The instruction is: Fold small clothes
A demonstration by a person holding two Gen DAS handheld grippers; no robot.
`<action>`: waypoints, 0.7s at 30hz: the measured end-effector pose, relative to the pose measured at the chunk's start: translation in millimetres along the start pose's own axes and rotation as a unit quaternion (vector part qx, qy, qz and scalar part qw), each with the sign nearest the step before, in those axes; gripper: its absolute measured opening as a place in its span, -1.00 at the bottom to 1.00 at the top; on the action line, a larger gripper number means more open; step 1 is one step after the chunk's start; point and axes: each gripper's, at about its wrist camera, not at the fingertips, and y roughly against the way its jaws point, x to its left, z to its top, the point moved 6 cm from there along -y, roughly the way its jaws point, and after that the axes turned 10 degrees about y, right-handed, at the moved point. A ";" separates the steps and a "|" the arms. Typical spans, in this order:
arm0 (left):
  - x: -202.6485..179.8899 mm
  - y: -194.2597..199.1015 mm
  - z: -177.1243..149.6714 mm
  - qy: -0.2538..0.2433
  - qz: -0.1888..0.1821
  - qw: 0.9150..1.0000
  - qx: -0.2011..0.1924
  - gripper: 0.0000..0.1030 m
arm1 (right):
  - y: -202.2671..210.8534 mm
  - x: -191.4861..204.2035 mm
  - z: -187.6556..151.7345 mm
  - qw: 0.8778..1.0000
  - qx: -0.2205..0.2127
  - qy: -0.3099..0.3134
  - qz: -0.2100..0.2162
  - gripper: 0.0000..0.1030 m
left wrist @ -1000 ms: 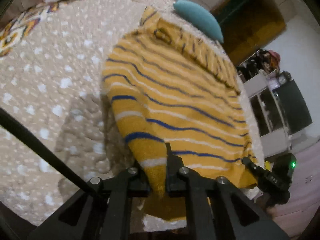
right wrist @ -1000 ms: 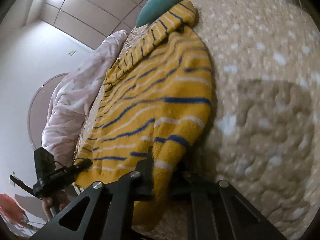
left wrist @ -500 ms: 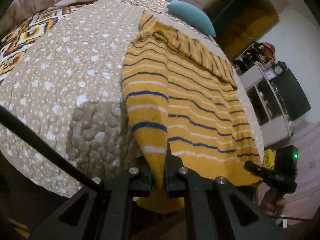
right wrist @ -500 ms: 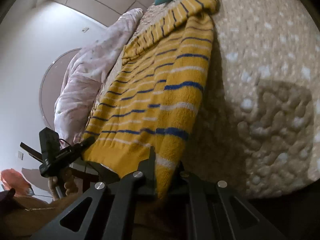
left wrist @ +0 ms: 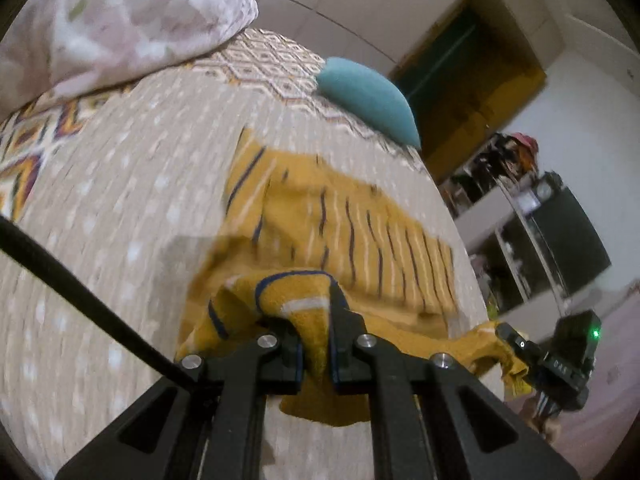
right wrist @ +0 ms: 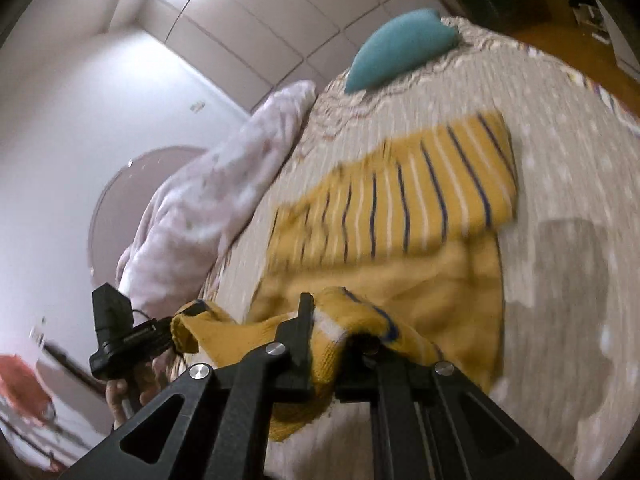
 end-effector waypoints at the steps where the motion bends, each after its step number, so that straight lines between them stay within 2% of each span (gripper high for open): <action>1: -3.0 -11.4 10.6 -0.005 0.010 1.000 -0.004 -0.84 | -10.0 -3.0 13.5 1.000 -0.004 0.004 -0.013 -0.84; 4: -6.6 -50.9 30.8 -0.014 0.045 0.999 0.010 -0.84 | -42.3 -21.8 43.4 0.999 0.003 0.003 -0.048 -0.84; 8: -5.9 -78.5 38.6 -0.020 0.058 0.998 0.028 -0.84 | -72.2 -45.2 59.0 0.997 0.024 -0.008 -0.070 -0.84; 10: -4.1 -85.8 44.7 -0.020 0.051 0.998 0.033 -0.83 | -80.6 -54.6 65.8 0.997 0.029 -0.013 -0.070 -0.80; 13: 3.3 -100.9 62.7 0.023 0.031 0.998 0.041 -0.78 | -95.6 -74.4 84.1 0.997 0.029 -0.047 -0.052 -0.77; 15: 12.5 -113.0 74.6 0.069 0.010 0.996 0.054 -0.73 | -106.6 -90.3 92.2 0.996 0.028 -0.082 -0.038 -0.57; 16: 20.6 -122.6 82.0 0.103 -0.005 0.993 0.064 -0.69 | -114.3 -101.5 97.2 0.994 0.029 -0.103 -0.035 -0.46; 17: 25.5 -128.2 87.2 0.122 -0.016 0.990 0.069 -0.66 | -120.6 -110.9 101.0 0.992 0.028 -0.119 -0.035 -0.22; 18: 28.9 -132.9 91.3 0.139 -0.029 0.987 0.073 -0.59 | -127.3 -121.6 105.2 0.990 0.026 -0.136 -0.037 -0.07; 20: 35.8 -140.1 101.0 0.181 -0.070 0.978 0.079 -0.42 | -136.8 -136.2 111.6 0.985 0.020 -0.166 -0.030 -0.03; 21: 40.3 -140.9 106.8 0.202 -0.089 0.973 0.073 -0.23 | -140.7 -143.1 114.3 0.983 0.016 -0.179 -0.027 -0.03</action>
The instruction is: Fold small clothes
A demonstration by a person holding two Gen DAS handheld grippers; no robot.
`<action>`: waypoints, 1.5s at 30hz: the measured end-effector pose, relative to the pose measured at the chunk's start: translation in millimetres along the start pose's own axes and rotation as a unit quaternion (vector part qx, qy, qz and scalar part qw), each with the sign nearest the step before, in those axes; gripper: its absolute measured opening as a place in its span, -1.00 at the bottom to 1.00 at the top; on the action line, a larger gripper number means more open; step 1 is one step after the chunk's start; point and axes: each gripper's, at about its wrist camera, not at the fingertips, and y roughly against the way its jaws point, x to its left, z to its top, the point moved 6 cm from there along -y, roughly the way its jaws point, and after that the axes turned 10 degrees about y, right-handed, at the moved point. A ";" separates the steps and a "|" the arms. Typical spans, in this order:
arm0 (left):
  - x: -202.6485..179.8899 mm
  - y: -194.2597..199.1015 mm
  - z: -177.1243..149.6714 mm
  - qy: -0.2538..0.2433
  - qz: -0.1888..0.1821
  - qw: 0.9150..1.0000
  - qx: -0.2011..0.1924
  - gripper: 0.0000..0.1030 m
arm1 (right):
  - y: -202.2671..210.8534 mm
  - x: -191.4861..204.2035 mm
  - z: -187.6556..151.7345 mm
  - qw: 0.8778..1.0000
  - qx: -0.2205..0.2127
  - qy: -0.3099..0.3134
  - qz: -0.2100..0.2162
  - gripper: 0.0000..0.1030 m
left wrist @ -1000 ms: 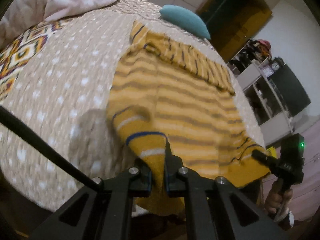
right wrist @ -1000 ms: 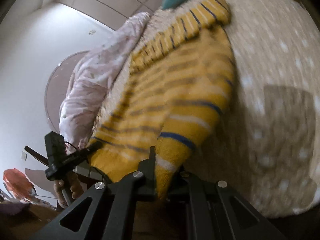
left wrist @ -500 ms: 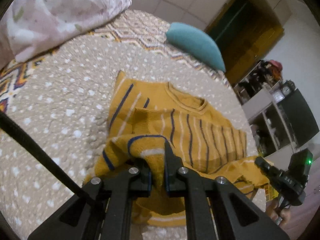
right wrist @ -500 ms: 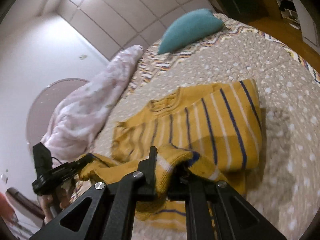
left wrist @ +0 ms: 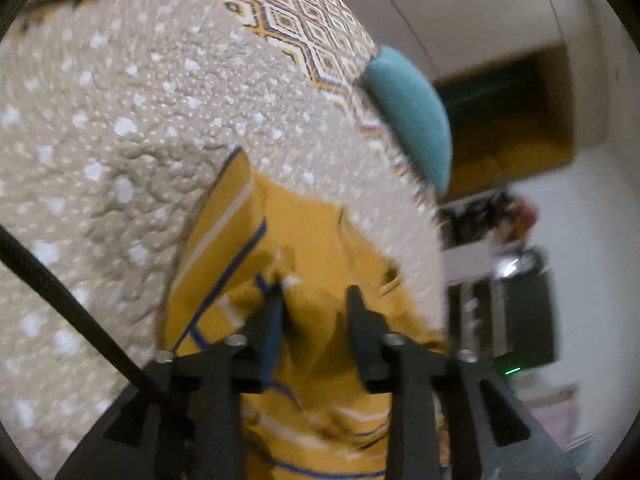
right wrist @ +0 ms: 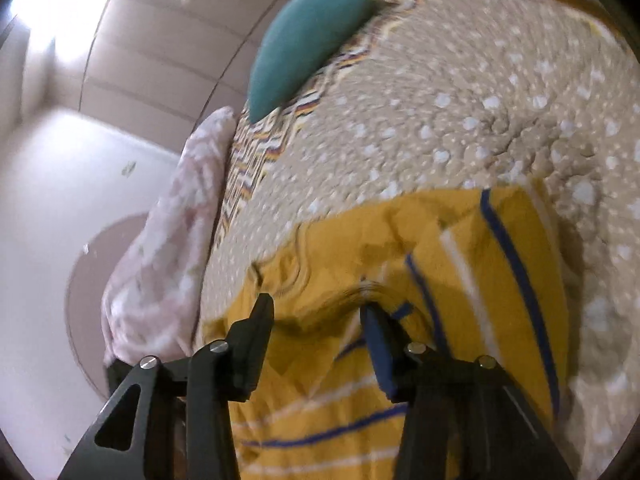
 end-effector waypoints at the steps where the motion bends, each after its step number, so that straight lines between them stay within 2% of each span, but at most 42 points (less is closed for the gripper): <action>1: 1.1 1.9 7.0 0.014 -0.014 1.000 -0.007 -0.11 | -5.3 -4.9 5.9 1.000 -0.002 -0.013 0.005 -0.03; 4: 3.8 9.3 29.2 0.031 -0.019 0.999 -0.030 -0.07 | -15.8 -11.1 18.4 1.000 -0.006 -0.022 -0.002 -0.02; 7: 7.0 21.6 39.4 0.021 0.015 0.998 -0.051 -0.07 | -19.1 -10.8 30.3 0.999 -0.015 -0.021 -0.020 0.11; 9: 6.0 33.3 35.6 -0.006 0.044 0.997 -0.059 -0.05 | -17.1 -9.1 36.7 0.999 -0.018 -0.014 -0.038 0.12; 13: 11.1 62.9 7.5 -0.084 0.098 0.988 -0.079 0.26 | 9.7 9.1 38.2 0.998 -0.022 0.041 -0.046 0.17; 14: 15.4 69.6 -3.4 -0.103 0.111 0.985 -0.081 0.29 | 20.2 12.4 33.4 0.996 -0.022 0.062 -0.055 0.23; 18: 40.3 78.1 -45.5 -0.162 0.159 0.972 -0.062 0.42 | 64.3 10.1 -4.3 0.985 -0.003 0.134 -0.110 0.24; 20: 56.8 73.2 -59.4 -0.171 0.179 0.967 -0.055 0.43 | 83.6 4.6 -29.7 0.979 0.007 0.160 -0.126 0.24; 23: 78.5 65.6 -69.7 -0.150 0.190 0.969 -0.045 0.42 | 90.1 -9.7 -65.4 0.980 0.027 0.155 -0.123 0.26; 24: 80.3 63.9 -72.7 -0.154 0.195 0.967 -0.048 0.36 | 86.4 -14.3 -75.1 0.980 0.034 0.153 -0.124 0.26; 25: 79.8 62.4 -74.2 -0.170 0.216 0.960 -0.050 -0.16 | 80.8 -18.9 -86.1 0.980 0.043 0.151 -0.122 0.21; 26: 77.8 62.9 -75.8 -0.181 0.238 0.953 -0.045 -0.56 | 74.8 -20.8 -93.5 0.981 0.053 0.148 -0.112 -0.31; 27: 75.2 65.1 -75.1 -0.174 0.237 0.955 -0.035 -0.83 | 70.6 -23.1 -100.2 0.982 0.062 0.146 -0.102 -0.65; 28: 72.7 72.3 -72.4 -0.161 0.238 0.957 -0.039 -0.86 | 70.7 -28.5 -103.1 0.982 0.061 0.142 -0.112 -0.66; 29: 68.6 82.0 -68.5 -0.160 0.245 0.955 -0.055 -0.87 | 73.9 -32.7 -101.5 0.981 0.055 0.136 -0.127 -0.68; 31: 62.7 98.1 -66.7 -0.178 0.256 0.948 -0.072 -0.84 | 87.1 -44.8 -97.8 0.980 0.036 0.117 -0.159 -0.69; 33: 64.7 109.4 -71.3 -0.177 0.253 0.948 -0.074 -0.76 | 95.5 -49.8 -100.1 0.975 0.030 0.117 -0.187 -0.59; 35: 71.1 122.2 -81.0 -0.171 0.247 0.950 -0.083 -0.64 | 101.1 -46.7 -104.7 0.975 0.032 0.113 -0.186 -0.46; 36: 74.0 126.7 -84.3 -0.167 0.246 0.951 -0.090 -0.47 | 107.6 -40.2 -105.7 0.975 0.025 0.117 -0.187 -0.37; 37: 80.1 132.2 -90.3 -0.161 0.239 0.953 -0.098 -0.23 | 114.7 -33.2 -104.8 0.974 0.013 0.124 -0.191 -0.37; 39: 88.2 133.9 -97.6 -0.150 0.224 0.957 -0.110 0.04 | 125.0 -15.1 -102.6 0.969 -0.003 0.145 -0.199 -0.37; 42: 102.4 121.3 -102.6 -0.143 0.219 0.957 -0.123 0.04 | 125.2 30.9 -99.9 0.966 -0.016 0.189 -0.175 -0.37; 45: 109.1 113.4 -108.0 -0.173 0.214 0.949 -0.152 0.06 | 97.2 83.5 -103.8 0.961 -0.003 0.241 -0.137 -0.41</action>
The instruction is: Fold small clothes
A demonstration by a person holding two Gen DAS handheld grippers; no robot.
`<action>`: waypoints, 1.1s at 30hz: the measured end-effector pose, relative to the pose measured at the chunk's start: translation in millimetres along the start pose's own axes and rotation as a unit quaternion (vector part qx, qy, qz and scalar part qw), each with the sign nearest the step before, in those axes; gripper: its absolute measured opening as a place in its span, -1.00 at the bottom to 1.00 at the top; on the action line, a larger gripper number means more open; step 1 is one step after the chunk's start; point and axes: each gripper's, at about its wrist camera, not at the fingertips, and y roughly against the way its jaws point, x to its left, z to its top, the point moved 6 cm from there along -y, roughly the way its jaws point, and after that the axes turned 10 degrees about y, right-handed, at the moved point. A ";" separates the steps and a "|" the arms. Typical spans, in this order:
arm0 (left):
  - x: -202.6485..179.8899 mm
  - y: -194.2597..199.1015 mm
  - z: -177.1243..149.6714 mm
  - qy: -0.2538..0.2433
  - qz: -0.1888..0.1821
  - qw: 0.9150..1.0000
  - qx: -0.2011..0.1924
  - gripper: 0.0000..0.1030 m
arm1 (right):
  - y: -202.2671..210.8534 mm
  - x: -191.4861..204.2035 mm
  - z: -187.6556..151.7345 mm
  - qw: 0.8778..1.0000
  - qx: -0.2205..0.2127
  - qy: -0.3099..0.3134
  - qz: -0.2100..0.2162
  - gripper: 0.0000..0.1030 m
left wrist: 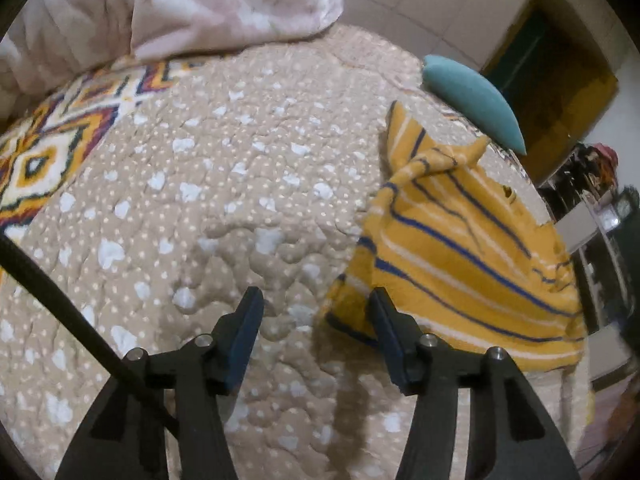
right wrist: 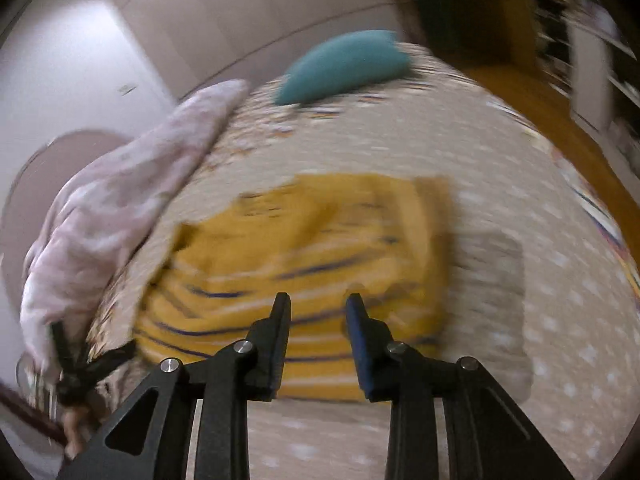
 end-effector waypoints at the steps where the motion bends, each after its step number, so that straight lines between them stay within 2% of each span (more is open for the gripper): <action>1: -0.8 0.6 -3.8 -0.009 -0.004 1.000 -0.014 0.11 | -14.8 26.6 8.4 1.000 0.008 0.024 0.017 -0.41; 4: -1.8 1.0 -4.2 -0.010 -0.022 1.000 -0.018 0.26 | -56.6 83.4 22.0 0.995 0.035 0.079 0.039 -0.46; 8: 6.1 0.2 -2.5 0.016 -0.065 0.998 -0.016 0.30 | -121.7 149.7 38.4 0.986 0.064 0.151 0.034 -0.46; 13: 14.0 3.5 -1.0 0.043 -0.107 0.993 -0.021 0.31 | -222.7 208.4 58.1 0.964 0.119 0.237 -0.021 -0.46; 16: 14.7 4.7 -0.7 0.047 -0.116 0.992 -0.024 0.31 | -267.1 224.9 64.6 0.956 0.148 0.249 -0.048 -0.46; 18: 15.0 4.5 -0.6 0.049 -0.120 0.991 -0.023 0.31 | -282.9 232.4 68.1 0.954 0.143 0.255 -0.069 -0.46; 21: 17.3 6.2 -1.1 0.054 -0.128 0.990 -0.021 0.32 | -290.8 242.2 72.7 0.947 0.148 0.272 -0.085 -0.46; 23: 18.3 6.2 -1.5 0.056 -0.132 0.989 -0.019 0.32 | -282.6 247.8 80.1 0.945 0.151 0.279 -0.080 -0.43; 25: 19.1 7.1 -1.5 0.059 -0.138 0.989 -0.017 0.33 | -261.5 254.2 95.0 0.953 0.122 0.270 -0.059 -0.34; 27: 22.4 10.3 -0.9 0.066 -0.155 0.986 -0.014 0.34 | -237.5 255.7 100.9 0.960 0.099 0.257 -0.052 -0.12; 29: 27.0 20.7 -0.4 0.081 -0.195 0.977 -0.007 0.34 | -211.8 258.5 97.5 0.965 0.091 0.246 -0.030 -0.12; 31: 36.6 40.5 0.5 0.102 -0.238 0.966 -0.007 0.34 | -189.3 259.6 80.7 0.963 0.098 0.252 -0.017 -0.12; 33: 53.2 62.0 8.7 0.122 -0.246 0.961 -0.034 0.37 | -167.4 265.3 52.5 0.956 0.111 0.270 0.002 -0.10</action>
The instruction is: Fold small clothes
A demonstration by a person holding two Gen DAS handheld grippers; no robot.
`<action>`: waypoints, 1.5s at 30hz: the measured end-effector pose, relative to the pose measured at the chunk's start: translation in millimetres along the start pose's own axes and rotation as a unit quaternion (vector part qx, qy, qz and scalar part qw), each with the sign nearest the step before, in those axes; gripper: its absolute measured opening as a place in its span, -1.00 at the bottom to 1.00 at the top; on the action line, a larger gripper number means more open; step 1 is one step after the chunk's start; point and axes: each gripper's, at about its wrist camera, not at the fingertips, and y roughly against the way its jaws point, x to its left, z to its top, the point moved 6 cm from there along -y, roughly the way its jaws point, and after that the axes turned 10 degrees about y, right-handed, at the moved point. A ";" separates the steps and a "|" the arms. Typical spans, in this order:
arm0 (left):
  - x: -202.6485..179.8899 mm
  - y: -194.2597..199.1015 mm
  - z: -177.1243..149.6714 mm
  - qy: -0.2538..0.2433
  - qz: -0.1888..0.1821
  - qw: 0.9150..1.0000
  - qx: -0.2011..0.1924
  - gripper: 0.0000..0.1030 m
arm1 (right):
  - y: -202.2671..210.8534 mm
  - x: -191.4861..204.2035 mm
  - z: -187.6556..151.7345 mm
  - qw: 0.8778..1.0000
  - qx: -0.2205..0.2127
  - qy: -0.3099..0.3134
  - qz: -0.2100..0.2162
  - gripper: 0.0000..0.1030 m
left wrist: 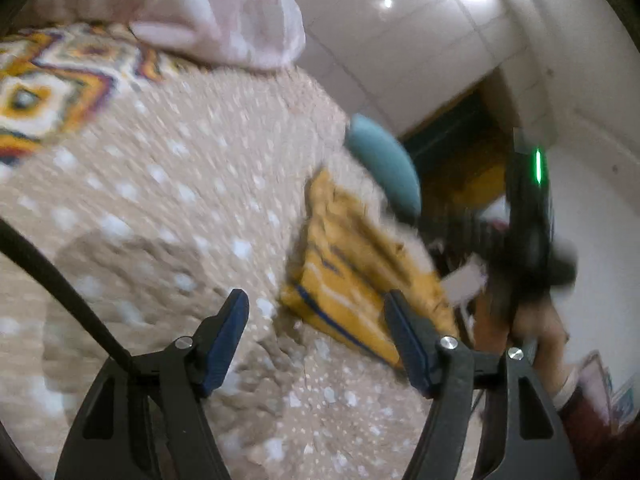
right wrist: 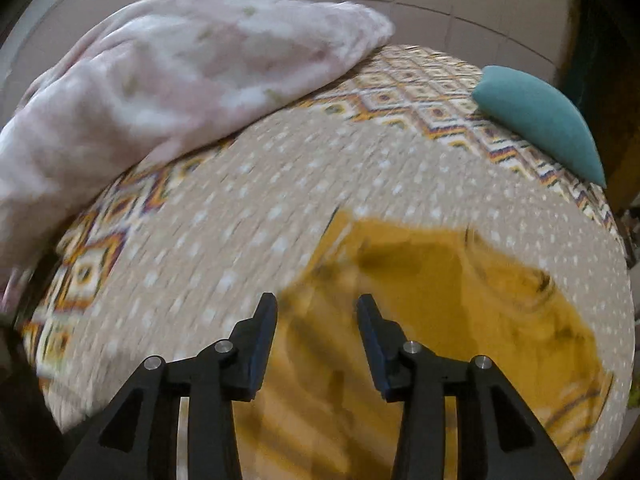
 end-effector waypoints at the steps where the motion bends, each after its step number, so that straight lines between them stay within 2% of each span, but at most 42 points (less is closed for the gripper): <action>1: 3.0 13.1 8.7 0.011 -0.001 1.000 -0.023 0.45 | 5.8 11.7 -12.6 1.000 0.005 0.011 0.010 -0.04; 3: 11.2 33.2 24.0 0.035 0.000 0.997 -0.062 0.50 | 11.4 29.6 -33.6 0.999 0.008 0.028 0.028 0.09; 6: 22.1 48.6 37.3 0.042 0.020 0.995 -0.093 0.50 | 8.1 62.0 -63.2 0.996 0.020 0.071 0.040 0.13; 9: 31.2 48.6 40.1 0.049 0.045 0.992 -0.103 0.50 | -7.1 91.2 -80.2 0.990 0.030 0.140 0.002 0.13; 13: 33.0 42.1 43.3 0.042 0.054 0.993 -0.100 0.50 | -40.0 107.1 -84.8 0.967 0.044 0.226 -0.108 0.12; 14: 32.6 43.7 43.5 0.039 0.058 0.992 -0.101 0.50 | -47.0 109.0 -82.5 0.961 0.042 0.239 -0.131 0.12; 16: 33.4 44.3 42.7 0.037 0.061 0.992 -0.102 0.50 | -56.0 107.5 -74.2 0.961 0.036 0.230 -0.148 0.07; 17: 34.4 44.0 42.0 0.038 0.061 0.992 -0.101 0.50 | -58.4 105.8 -70.5 0.963 0.034 0.221 -0.147 -0.08; 18: 35.2 43.7 41.8 0.041 0.062 0.992 -0.101 0.50 | -60.9 103.9 -67.7 0.966 0.034 0.210 -0.145 -0.31; 21: 35.0 43.5 39.3 0.038 0.069 0.992 -0.102 0.50 | -61.6 96.4 -61.7 0.975 0.031 0.176 -0.135 -0.68; 25: 22.3 36.2 32.3 0.015 0.096 0.990 -0.098 0.50 | -30.3 70.0 -51.5 0.992 -0.012 0.089 -0.084 -0.75; 27: 6.2 27.3 24.8 0.000 0.094 0.993 -0.077 0.50 | 3.6 38.1 -46.8 0.996 -0.053 0.025 -0.063 -0.80; 28: -4.3 22.7 19.4 -0.013 0.092 0.994 -0.065 0.50 | 27.9 10.0 -47.2 0.995 -0.080 -0.020 -0.054 -0.80; 30: -24.9 13.3 7.1 -0.048 0.096 0.993 -0.043 0.50 | 61.1 -34.2 -56.4 0.989 -0.112 -0.081 -0.049 -0.85; 33: -53.3 -1.4 -13.2 -0.094 0.102 0.990 -0.012 0.50 | 112.1 -116.6 -102.3 0.968 -0.158 -0.189 -0.046 -0.85; 36: -74.0 -19.7 -33.4 -0.120 0.097 0.988 0.022 0.50 | 144.3 -181.1 -177.2 0.938 -0.181 -0.287 -0.066 -0.85; 37: -81.5 -31.1 -42.7 -0.129 0.095 0.986 0.038 0.50 | 147.9 -199.7 -212.9 0.926 -0.178 -0.324 -0.076 -0.85; 39: -90.0 -51.1 -57.3 -0.137 0.099 0.983 0.065 0.50 | 136.4 -215.1 -257.0 0.918 -0.149 -0.359 -0.077 -0.85; 41: -97.0 -67.6 -69.9 -0.138 0.098 0.982 0.090 0.50 | 109.5 -220.2 -294.0 0.912 -0.112 -0.392 -0.055 -0.85; 43: -105.0 -84.3 -81.5 -0.139 0.096 0.979 0.115 0.50 | 97.1 -215.5 -310.5 0.907 -0.117 -0.404 -0.028 -0.85; 45: -113.3 -99.1 -92.7 -0.145 0.098 0.975 0.135 0.50 | 99.2 -212.1 -311.7 0.909 -0.130 -0.396 -0.024 -0.85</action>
